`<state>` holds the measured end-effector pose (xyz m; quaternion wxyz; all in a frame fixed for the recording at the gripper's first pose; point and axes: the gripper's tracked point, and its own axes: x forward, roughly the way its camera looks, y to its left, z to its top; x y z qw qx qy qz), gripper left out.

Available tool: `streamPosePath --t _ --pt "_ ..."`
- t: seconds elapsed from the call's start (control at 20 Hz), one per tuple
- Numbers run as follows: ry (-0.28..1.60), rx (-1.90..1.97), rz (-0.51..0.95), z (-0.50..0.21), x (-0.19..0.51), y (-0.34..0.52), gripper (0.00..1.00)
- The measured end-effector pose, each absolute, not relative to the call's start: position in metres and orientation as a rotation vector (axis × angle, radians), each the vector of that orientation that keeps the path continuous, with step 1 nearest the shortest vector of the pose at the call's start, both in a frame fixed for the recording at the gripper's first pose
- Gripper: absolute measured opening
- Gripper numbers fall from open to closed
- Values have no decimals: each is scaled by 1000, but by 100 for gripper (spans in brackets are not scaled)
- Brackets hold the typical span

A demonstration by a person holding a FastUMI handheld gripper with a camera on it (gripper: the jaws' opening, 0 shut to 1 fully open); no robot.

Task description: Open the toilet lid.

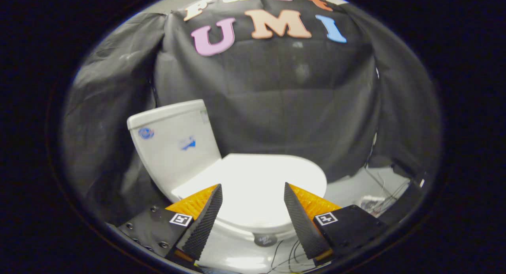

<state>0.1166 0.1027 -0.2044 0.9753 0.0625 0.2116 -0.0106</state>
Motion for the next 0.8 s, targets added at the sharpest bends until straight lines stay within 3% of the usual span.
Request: streamPosePath --t 0.2,0.5,0.55,0.6,0.8 --pt "564 203 -42 -254 97 94 98" --pt "656 465 -186 -305 80 70 98" --pt "655 530 -199 -309 78 67 88" --pt "664 595 -219 -315 76 64 86" --pt "600 1006 -208 -326 83 76 86"
